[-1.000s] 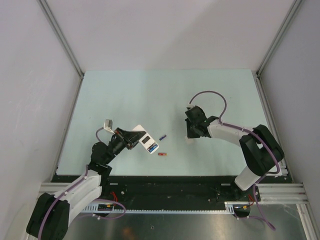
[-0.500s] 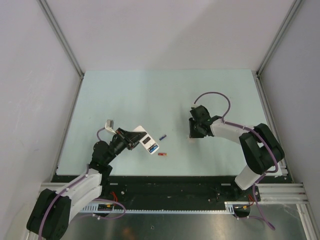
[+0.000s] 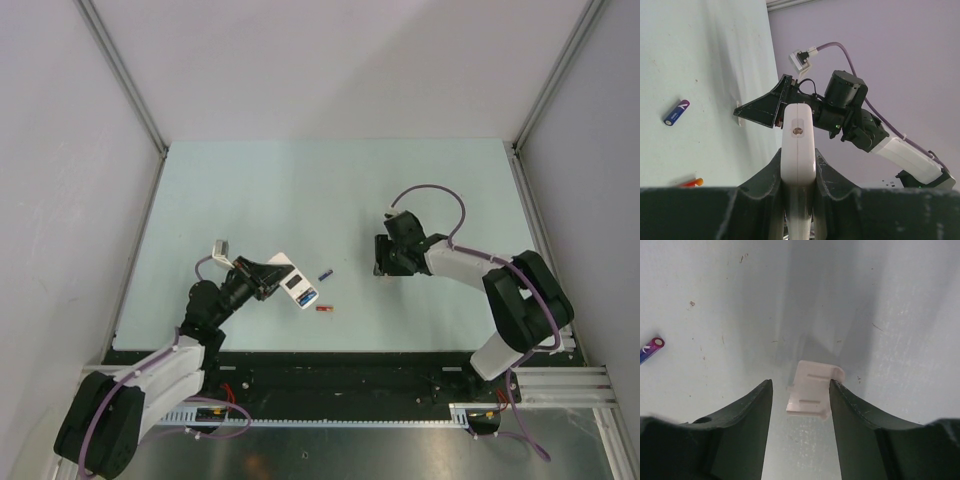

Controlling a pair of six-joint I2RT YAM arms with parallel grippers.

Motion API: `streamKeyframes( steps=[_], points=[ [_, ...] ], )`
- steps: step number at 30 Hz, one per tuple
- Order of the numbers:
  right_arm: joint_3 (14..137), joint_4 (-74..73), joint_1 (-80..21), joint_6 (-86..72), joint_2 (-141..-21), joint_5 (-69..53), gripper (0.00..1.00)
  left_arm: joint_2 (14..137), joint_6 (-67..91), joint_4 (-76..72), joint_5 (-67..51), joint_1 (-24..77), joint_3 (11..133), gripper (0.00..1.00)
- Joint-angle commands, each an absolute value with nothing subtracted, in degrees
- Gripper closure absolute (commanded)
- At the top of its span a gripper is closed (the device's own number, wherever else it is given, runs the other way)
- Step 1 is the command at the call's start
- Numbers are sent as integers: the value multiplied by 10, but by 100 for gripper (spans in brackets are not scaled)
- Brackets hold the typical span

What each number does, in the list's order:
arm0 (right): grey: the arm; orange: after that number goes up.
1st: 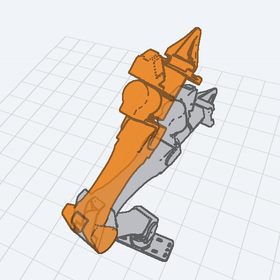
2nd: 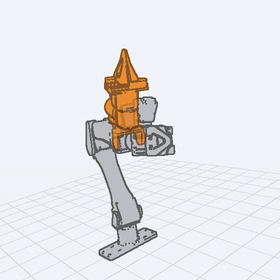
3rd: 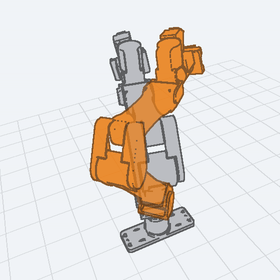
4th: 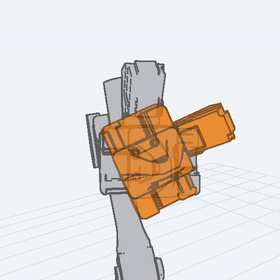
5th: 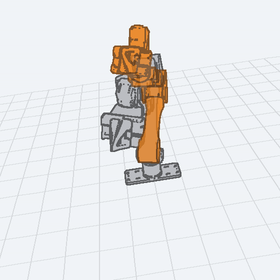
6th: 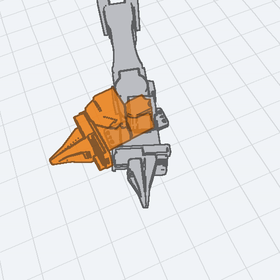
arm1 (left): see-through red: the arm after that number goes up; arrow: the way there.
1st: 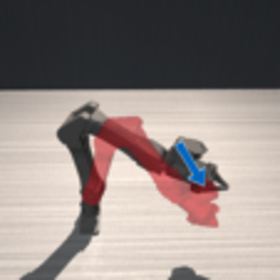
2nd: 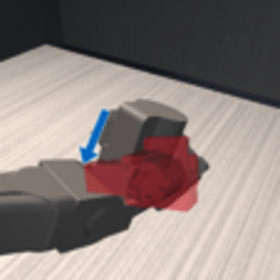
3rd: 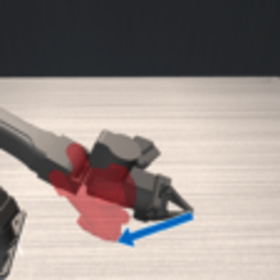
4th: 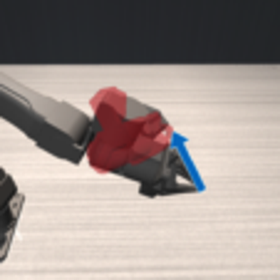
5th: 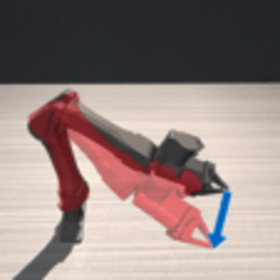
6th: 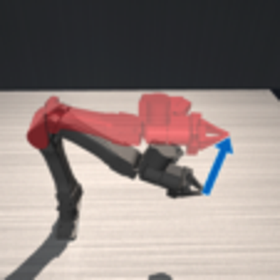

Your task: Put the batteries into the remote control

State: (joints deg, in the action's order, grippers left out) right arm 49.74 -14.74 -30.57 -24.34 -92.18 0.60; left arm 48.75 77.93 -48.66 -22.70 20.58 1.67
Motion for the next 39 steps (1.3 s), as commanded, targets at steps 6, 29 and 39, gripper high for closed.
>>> streamKeyframes(
  steps=[6,29,39],
  points=[
    [490,-147,-301,-241,-919,5,45,493,766,-504,-226,201,-40,100],
    [427,-145,-297,-269,-863,45,54,497,763,-504,-229,200,-35,100],
    [421,-145,-294,-268,-848,61,54,496,764,-504,-230,202,-37,100]
  ],
)
